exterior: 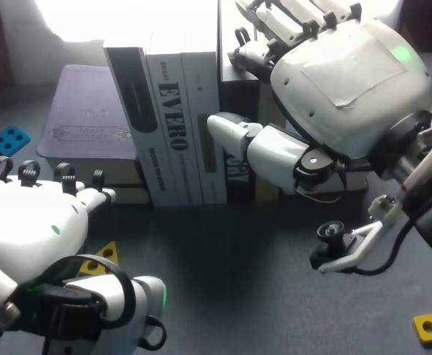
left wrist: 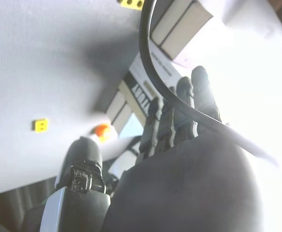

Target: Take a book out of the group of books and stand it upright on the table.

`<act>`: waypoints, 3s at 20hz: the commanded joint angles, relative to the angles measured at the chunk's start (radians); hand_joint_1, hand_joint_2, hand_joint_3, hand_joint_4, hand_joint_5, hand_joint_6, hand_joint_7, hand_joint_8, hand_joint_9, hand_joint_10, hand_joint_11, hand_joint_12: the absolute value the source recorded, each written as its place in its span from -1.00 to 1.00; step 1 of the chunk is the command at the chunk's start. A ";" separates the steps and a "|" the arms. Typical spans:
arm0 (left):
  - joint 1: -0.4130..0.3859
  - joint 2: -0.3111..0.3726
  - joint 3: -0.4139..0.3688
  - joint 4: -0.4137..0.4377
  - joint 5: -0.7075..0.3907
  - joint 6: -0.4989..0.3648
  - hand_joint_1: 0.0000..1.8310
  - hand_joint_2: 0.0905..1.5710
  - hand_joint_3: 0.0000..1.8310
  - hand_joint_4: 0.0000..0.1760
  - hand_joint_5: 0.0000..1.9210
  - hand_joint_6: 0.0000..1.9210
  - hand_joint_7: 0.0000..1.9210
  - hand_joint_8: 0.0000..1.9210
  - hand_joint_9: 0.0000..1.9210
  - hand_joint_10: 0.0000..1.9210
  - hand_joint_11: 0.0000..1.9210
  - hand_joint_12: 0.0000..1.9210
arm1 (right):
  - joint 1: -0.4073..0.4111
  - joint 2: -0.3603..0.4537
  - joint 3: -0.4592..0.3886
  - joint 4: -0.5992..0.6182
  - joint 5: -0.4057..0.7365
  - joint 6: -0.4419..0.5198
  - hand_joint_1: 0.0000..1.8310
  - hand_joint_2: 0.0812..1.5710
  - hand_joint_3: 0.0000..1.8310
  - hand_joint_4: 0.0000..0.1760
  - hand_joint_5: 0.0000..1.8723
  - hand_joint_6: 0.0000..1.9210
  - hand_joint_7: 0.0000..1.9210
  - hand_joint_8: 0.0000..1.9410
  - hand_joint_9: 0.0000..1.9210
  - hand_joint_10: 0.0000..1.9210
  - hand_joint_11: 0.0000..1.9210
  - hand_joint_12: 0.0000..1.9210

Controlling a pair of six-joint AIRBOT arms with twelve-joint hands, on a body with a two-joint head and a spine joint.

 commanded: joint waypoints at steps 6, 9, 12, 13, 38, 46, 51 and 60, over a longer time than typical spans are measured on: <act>-0.010 0.000 -0.001 0.080 0.011 0.001 -1.00 0.70 -1.00 -1.00 -0.97 -0.99 -0.99 -1.00 -1.00 -1.00 -0.98 -0.97 | -0.014 0.064 -0.107 -0.059 0.058 -0.020 -1.00 0.60 -0.99 -1.00 -0.36 -0.79 -0.92 -1.00 -1.00 -1.00 -1.00 -1.00; -0.010 0.000 -0.002 0.080 0.011 0.001 -0.99 0.70 -1.00 -1.00 -0.98 -1.00 -0.97 -1.00 -0.99 -1.00 -0.99 -0.96 | -0.020 0.103 -0.169 -0.059 0.055 -0.022 -1.00 0.60 -0.99 -1.00 -0.38 -0.80 -0.90 -0.99 -1.00 -1.00 -1.00 -1.00; -0.010 0.000 -0.001 0.079 0.011 0.001 -0.97 0.71 -1.00 -1.00 -0.97 -1.00 -0.98 -1.00 -1.00 -1.00 -1.00 -1.00 | -0.039 0.131 -0.217 -0.059 0.047 -0.028 -1.00 0.60 -1.00 -1.00 -0.36 -0.79 -0.91 -0.99 -1.00 -1.00 -1.00 -1.00; -0.010 0.000 -0.001 0.079 0.011 0.001 -0.98 0.71 -1.00 -1.00 -0.98 -1.00 -0.99 -1.00 -1.00 -1.00 -0.99 -0.99 | -0.047 0.136 -0.231 -0.059 0.047 -0.038 -1.00 0.60 -1.00 -1.00 -0.36 -0.79 -0.90 -0.99 -1.00 -1.00 -1.00 -1.00; -0.011 0.000 0.002 0.076 0.005 -0.010 -0.98 0.70 -1.00 -1.00 -0.97 -1.00 -0.97 -1.00 -1.00 -1.00 -1.00 -0.98 | -0.081 0.059 -0.153 -0.105 0.096 -0.087 -1.00 0.61 -1.00 -1.00 -0.44 -0.85 -0.89 -1.00 -1.00 -1.00 -1.00 -1.00; -0.011 0.000 0.003 0.076 0.001 -0.010 -0.98 0.70 -1.00 -1.00 -0.96 -1.00 -0.97 -1.00 -1.00 -1.00 -1.00 -0.98 | -0.148 0.072 -0.223 -0.044 0.061 -0.161 -1.00 0.60 -1.00 -1.00 -0.43 -0.85 -0.89 -1.00 -1.00 -1.00 -1.00 -1.00; -0.011 0.000 0.002 0.076 0.001 -0.010 -1.00 0.70 -1.00 -1.00 -0.97 -1.00 -0.97 -1.00 -1.00 -1.00 -0.98 -0.99 | -0.200 0.073 -0.251 -0.044 0.036 -0.191 -1.00 0.60 -1.00 -1.00 -0.40 -0.84 -0.87 -0.99 -1.00 -1.00 -1.00 -1.00; -0.011 0.000 0.000 0.076 0.001 -0.010 -1.00 0.70 -1.00 -1.00 -0.97 -1.00 -0.98 -1.00 -1.00 -1.00 -1.00 -1.00 | -0.253 0.069 -0.228 0.002 -0.043 -0.253 -1.00 0.61 -1.00 -1.00 -0.41 -0.85 -0.87 -1.00 -1.00 -1.00 -1.00 -1.00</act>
